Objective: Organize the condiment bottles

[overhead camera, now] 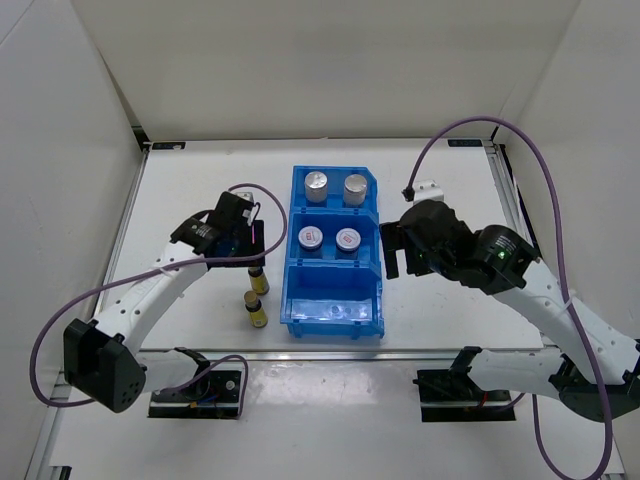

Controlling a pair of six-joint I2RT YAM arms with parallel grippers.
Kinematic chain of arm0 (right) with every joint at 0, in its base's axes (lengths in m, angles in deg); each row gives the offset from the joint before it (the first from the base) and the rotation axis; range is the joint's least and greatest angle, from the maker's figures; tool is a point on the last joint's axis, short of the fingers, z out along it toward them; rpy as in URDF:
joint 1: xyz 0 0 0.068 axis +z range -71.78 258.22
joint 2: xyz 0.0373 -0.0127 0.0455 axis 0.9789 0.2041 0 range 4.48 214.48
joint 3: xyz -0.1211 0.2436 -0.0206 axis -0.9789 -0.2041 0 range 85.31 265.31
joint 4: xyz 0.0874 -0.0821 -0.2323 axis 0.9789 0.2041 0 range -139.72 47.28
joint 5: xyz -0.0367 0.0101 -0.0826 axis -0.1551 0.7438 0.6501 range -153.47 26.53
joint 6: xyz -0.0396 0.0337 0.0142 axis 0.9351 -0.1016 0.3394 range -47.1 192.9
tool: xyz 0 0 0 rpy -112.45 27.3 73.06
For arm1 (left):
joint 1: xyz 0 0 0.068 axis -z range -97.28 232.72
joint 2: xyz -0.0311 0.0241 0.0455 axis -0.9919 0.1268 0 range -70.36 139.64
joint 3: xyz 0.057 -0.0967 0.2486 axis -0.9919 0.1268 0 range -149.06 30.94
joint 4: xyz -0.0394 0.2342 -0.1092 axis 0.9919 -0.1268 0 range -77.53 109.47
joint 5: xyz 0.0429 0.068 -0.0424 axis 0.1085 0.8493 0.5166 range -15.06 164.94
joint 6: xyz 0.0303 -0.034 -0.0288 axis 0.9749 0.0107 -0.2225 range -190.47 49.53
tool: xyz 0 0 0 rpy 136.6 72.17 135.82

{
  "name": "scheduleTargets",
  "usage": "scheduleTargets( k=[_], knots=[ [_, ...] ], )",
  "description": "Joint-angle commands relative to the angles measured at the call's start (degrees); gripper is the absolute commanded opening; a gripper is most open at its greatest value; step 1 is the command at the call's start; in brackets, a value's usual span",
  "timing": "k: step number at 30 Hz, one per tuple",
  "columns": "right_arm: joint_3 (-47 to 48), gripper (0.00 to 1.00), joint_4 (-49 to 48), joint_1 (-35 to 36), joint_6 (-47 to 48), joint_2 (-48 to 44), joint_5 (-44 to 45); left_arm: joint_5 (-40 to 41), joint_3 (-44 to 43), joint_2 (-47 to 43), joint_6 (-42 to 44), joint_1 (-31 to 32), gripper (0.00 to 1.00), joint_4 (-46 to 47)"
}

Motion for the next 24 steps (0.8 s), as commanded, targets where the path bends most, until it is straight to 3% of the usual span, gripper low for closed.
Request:
scheduleTargets(
  k=[1,4,6,11,17,24],
  knots=[
    [-0.5,1.0,-0.1,0.1,0.5,-0.4,2.6,-1.1,-0.5,-0.2,-0.2,0.3,0.76,0.5],
    [-0.5,1.0,0.5,0.1,0.5,-0.4,3.2,-1.1,-0.5,-0.2,-0.2,0.3,0.64,0.5],
    [-0.5,1.0,1.0,0.1,0.5,-0.4,3.7,-1.6,-1.0,-0.2,-0.2,0.3,0.5,0.5],
    [-1.0,1.0,1.6,0.1,0.5,-1.0,4.8,-2.2,-3.1,-0.2,-0.2,0.8,0.39,0.5],
    [-0.4,1.0,3.3,0.1,0.5,-1.5,5.9,-0.5,-10.2,0.3,0.4,0.8,0.12,-2.7],
    [1.2,1.0,5.7,0.1,0.0,-3.3,8.8,4.1,-25.0,1.4,0.9,3.2,0.11,-7.9]
  ],
)
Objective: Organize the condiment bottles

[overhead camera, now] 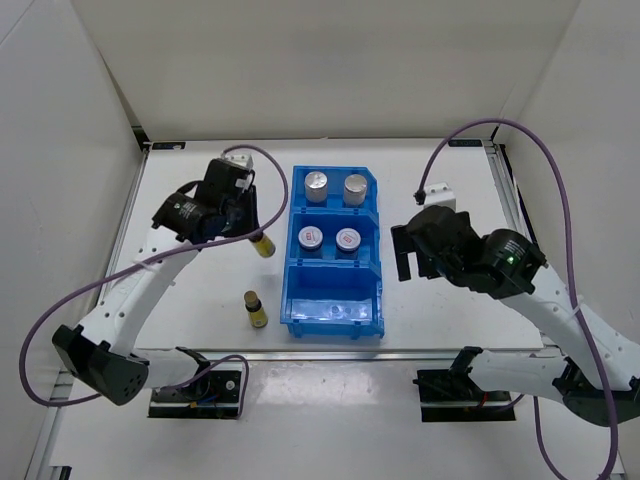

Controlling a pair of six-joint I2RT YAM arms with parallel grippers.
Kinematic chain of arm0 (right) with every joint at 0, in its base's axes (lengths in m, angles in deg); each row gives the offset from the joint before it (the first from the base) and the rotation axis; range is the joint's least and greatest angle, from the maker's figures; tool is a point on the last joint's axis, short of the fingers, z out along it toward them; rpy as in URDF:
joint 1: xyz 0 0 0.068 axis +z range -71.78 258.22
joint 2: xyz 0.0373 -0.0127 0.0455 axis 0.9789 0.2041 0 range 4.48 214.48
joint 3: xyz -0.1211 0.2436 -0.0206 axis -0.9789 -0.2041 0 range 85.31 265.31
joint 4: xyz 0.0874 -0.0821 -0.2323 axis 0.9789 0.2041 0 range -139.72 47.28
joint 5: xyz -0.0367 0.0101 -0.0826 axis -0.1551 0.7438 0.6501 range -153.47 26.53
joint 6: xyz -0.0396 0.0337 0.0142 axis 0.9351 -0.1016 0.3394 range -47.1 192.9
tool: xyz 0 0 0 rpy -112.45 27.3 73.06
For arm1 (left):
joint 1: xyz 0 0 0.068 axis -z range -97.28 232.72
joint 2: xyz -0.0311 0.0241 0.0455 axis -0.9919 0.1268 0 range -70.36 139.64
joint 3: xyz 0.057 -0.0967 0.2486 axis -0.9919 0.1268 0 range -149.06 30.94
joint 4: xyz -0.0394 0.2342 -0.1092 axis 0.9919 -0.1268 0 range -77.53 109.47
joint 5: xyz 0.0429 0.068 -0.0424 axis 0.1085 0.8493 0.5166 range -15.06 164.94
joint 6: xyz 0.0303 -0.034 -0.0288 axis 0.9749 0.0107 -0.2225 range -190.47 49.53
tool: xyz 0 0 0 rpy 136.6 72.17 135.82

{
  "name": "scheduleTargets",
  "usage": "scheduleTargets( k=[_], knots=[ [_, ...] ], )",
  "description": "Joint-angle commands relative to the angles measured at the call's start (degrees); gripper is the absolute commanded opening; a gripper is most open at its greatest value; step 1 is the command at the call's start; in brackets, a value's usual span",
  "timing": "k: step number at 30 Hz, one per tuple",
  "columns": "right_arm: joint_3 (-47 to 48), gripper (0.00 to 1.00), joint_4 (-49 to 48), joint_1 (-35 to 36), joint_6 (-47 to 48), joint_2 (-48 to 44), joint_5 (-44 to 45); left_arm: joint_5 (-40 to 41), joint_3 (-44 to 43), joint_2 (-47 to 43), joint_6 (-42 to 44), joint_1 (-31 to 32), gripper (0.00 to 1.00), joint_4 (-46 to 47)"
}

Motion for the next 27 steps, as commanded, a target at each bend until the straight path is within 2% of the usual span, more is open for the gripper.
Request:
scheduleTargets(
  k=[1,5,16,19,27],
  knots=[
    [2.0,1.0,2.8,0.1,-0.8,-2.1,4.2,4.6,-10.2,-0.2,0.4,2.5,0.11,-1.6],
    [2.0,1.0,7.1,0.1,-4.9,-3.8,7.9,3.5,-17.7,2.2,-0.1,6.7,0.11,-2.7],
    [0.9,1.0,21.7,0.1,-23.6,-12.0,22.2,3.5,-27.7,16.4,-2.1,29.0,0.11,-1.2],
    [0.4,1.0,22.3,0.1,-23.6,-13.2,22.9,5.5,-28.2,19.4,-1.6,32.5,0.11,-1.2],
    [-1.8,1.0,22.3,0.1,-24.2,-14.4,22.3,5.5,-27.6,24.2,-2.8,35.9,0.11,-0.1]
  ],
)
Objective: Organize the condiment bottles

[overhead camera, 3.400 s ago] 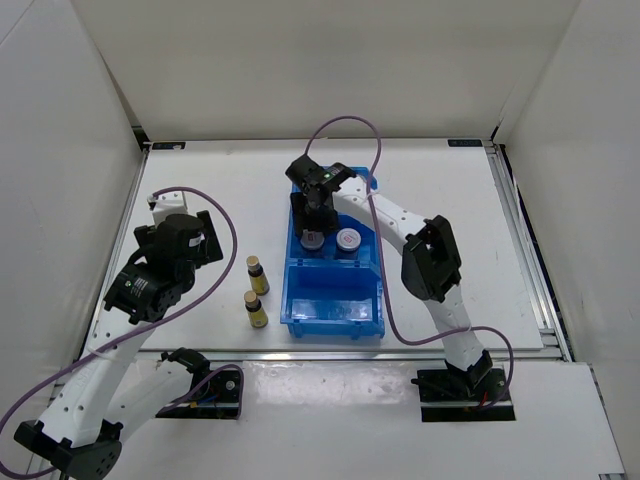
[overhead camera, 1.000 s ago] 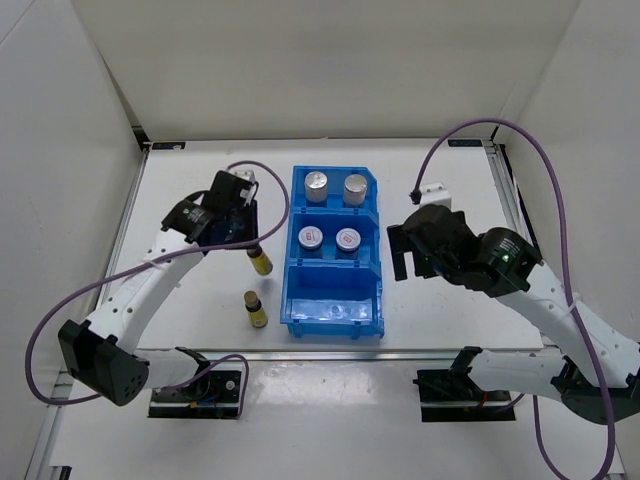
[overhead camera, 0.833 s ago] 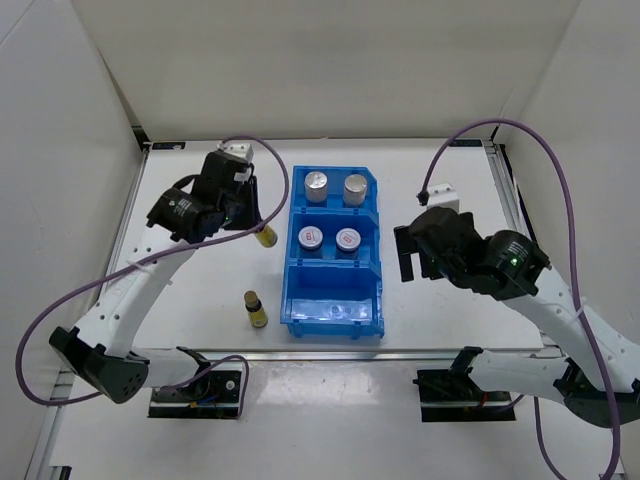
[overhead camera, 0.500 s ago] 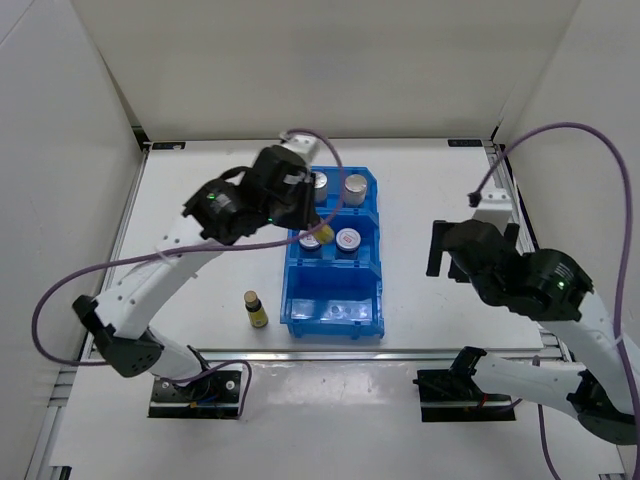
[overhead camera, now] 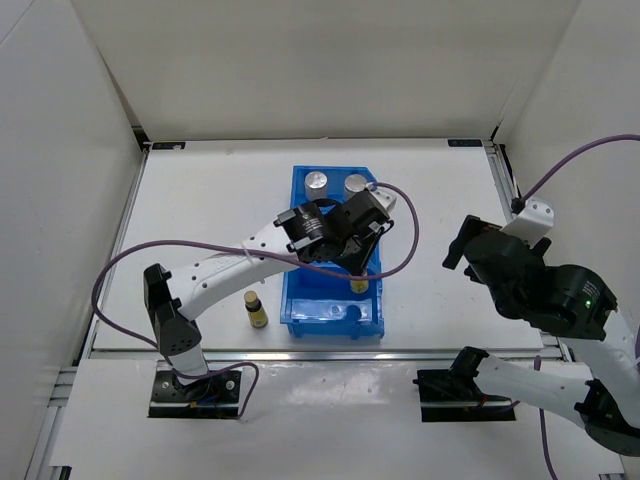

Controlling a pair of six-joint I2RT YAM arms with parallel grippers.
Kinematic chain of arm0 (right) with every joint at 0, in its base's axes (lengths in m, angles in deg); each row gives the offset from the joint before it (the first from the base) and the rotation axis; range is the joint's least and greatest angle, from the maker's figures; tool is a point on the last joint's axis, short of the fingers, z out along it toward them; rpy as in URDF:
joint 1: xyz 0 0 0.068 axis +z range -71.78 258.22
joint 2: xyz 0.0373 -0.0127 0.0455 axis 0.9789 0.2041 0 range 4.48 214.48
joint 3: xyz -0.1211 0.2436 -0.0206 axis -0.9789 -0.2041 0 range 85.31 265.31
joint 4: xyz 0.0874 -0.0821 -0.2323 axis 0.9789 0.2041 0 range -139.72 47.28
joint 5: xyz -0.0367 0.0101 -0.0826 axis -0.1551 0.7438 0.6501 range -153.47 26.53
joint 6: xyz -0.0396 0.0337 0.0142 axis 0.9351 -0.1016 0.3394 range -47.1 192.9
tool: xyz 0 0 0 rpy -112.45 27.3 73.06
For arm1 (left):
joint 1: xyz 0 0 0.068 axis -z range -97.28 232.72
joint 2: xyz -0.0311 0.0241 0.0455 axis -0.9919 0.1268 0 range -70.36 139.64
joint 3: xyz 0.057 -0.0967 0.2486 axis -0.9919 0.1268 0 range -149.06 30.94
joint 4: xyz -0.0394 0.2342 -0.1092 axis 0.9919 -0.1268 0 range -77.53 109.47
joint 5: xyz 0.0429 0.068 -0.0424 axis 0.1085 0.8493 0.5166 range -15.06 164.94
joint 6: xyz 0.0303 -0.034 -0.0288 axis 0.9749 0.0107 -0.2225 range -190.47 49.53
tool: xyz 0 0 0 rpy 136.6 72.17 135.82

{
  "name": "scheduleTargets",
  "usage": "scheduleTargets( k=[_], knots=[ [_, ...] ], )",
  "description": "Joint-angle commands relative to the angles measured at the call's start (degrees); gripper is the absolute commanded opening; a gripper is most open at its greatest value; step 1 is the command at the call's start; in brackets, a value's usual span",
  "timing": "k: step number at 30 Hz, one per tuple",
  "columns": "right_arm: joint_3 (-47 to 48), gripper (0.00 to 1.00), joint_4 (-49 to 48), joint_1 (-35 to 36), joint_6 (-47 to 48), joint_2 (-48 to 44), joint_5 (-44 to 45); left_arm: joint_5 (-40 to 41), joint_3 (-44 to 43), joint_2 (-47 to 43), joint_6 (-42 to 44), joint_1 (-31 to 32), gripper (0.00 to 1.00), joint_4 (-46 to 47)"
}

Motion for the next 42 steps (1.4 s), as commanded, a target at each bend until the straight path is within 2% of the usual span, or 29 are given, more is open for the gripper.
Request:
scheduleTargets(
  k=[1,8,21,24,25,29,33,36,38,40,41,42],
  knots=[
    [-0.6,1.0,16.2,0.1,-2.3,-0.4,2.4,2.2,-2.6,-0.3,-0.9,1.0,0.11,2.6],
    [-1.1,1.0,16.2,0.1,-1.8,-1.6,2.9,4.0,-0.7,5.1,-1.5,2.1,0.11,3.8],
    [-2.2,1.0,13.9,0.1,1.3,-4.6,1.8,5.1,4.4,7.4,-1.5,2.1,0.12,7.7],
    [-2.2,1.0,13.4,0.1,1.3,-5.2,1.8,5.1,4.4,7.4,-1.5,2.1,0.38,7.7],
    [-2.7,1.0,13.4,0.1,1.3,-5.2,1.8,5.1,4.4,6.8,-1.5,2.1,0.59,7.7],
    [-2.7,1.0,13.4,0.1,1.8,-5.2,1.3,7.6,4.4,5.6,-1.5,2.1,1.0,7.7],
    [-2.7,1.0,12.3,0.1,2.4,-5.7,1.3,14.0,-2.2,4.3,-0.1,2.1,1.0,0.0],
    [-3.4,1.0,10.9,0.1,3.1,-5.7,0.7,23.7,-7.0,0.0,-0.5,2.1,1.0,-8.2],
    [-4.0,1.0,10.9,0.1,3.1,-5.7,0.2,25.8,-7.0,-6.3,-2.0,2.1,1.0,-11.7],
    [-4.9,1.0,9.8,0.1,3.1,-5.7,0.2,25.8,-1.5,-11.8,-5.9,1.0,1.0,-12.6],
    [-6.1,1.0,9.8,0.1,3.1,-5.7,0.2,23.4,1.2,-17.7,-7.8,0.2,1.0,-12.6],
    [-6.9,1.0,9.1,0.1,2.6,-6.3,0.2,22.4,7.1,-20.6,-9.7,-0.7,1.0,-14.0]
  ],
)
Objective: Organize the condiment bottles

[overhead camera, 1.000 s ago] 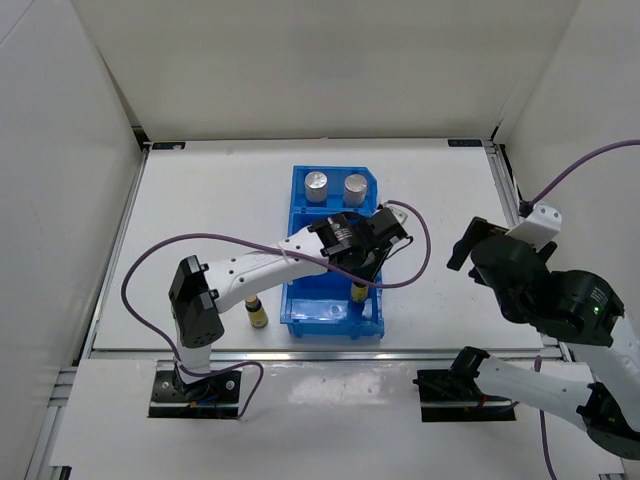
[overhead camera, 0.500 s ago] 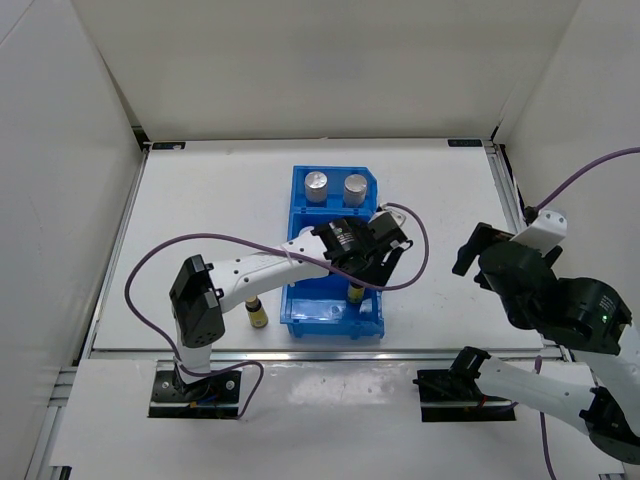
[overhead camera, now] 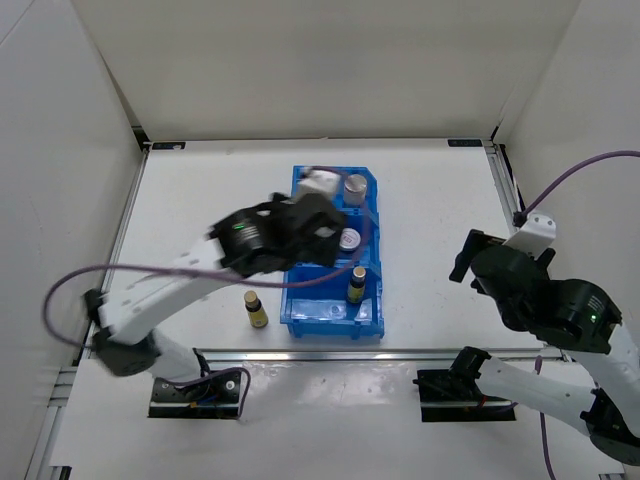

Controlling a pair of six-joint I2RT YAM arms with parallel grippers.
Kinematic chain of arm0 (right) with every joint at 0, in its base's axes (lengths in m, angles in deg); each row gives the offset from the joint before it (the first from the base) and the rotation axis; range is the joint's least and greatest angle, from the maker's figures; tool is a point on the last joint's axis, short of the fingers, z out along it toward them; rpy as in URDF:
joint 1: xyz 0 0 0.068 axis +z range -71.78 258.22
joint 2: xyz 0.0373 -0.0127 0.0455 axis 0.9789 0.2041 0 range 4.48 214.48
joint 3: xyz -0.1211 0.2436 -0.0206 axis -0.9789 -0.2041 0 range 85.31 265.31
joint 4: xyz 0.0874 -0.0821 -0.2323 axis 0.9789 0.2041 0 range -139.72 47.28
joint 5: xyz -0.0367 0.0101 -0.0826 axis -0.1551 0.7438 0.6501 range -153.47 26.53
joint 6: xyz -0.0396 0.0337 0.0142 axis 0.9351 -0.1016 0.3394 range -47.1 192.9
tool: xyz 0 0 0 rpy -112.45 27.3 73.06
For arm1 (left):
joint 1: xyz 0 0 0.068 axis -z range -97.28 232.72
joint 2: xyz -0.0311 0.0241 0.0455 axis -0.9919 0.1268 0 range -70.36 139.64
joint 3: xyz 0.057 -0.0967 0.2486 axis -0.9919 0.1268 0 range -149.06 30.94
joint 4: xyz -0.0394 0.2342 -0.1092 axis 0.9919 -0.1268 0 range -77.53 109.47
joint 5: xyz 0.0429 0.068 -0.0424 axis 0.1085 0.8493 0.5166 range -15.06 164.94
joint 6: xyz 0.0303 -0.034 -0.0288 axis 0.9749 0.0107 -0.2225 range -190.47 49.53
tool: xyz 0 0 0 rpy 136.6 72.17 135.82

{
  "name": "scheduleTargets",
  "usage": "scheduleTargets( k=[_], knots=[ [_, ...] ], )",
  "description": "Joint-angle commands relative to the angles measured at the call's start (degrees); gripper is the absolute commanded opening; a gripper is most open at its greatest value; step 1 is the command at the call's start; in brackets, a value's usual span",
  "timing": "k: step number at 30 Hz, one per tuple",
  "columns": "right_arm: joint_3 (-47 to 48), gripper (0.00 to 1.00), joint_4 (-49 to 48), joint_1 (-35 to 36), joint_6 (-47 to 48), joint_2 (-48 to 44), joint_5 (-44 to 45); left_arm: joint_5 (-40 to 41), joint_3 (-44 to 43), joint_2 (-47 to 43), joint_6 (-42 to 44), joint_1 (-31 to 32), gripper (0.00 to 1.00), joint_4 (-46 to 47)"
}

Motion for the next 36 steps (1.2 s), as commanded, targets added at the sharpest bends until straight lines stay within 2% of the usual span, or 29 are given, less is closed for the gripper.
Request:
scheduleTargets(
  k=[1,3,5,7,11,16,18,23,34,36],
  knots=[
    [-1.9,1.0,8.9,0.1,-0.8,-0.8,0.3,2.3,9.7,-15.1,-11.0,-2.7,1.0,-8.7],
    [-3.5,1.0,8.9,0.1,-1.5,-0.8,0.3,3.8,15.6,-23.5,-15.8,-3.3,1.0,-11.1],
    [-3.5,1.0,8.9,0.1,-1.6,0.0,0.3,1.2,22.0,-29.6,-17.5,-5.5,1.0,-11.6],
    [-4.0,1.0,8.3,0.1,-1.6,1.3,0.3,-0.5,25.3,-31.4,-17.5,-6.7,0.98,-11.6],
    [-4.6,1.0,8.3,0.1,-1.6,5.0,0.9,-3.4,29.4,-29.4,-18.8,-8.1,0.91,-12.2],
    [-5.1,1.0,8.3,0.1,-2.6,7.1,1.5,-4.9,35.0,-28.6,-21.3,-8.1,0.89,-11.5],
    [-5.8,1.0,8.3,0.1,-2.6,7.1,1.5,-4.9,36.3,-29.2,-21.8,-8.1,0.81,-10.6],
    [-6.3,1.0,7.3,0.1,-2.6,7.6,1.5,-9.1,40.8,-29.8,-20.4,-10.6,0.71,-6.1],
    [-7.3,1.0,6.1,0.1,-2.1,7.1,1.5,-14.1,43.9,-27.4,-14.9,-16.9,0.71,0.9],
    [-7.3,1.0,6.1,0.1,-2.1,7.1,1.5,-15.7,43.9,-26.8,-14.1,-18.5,0.68,2.3]
  ],
)
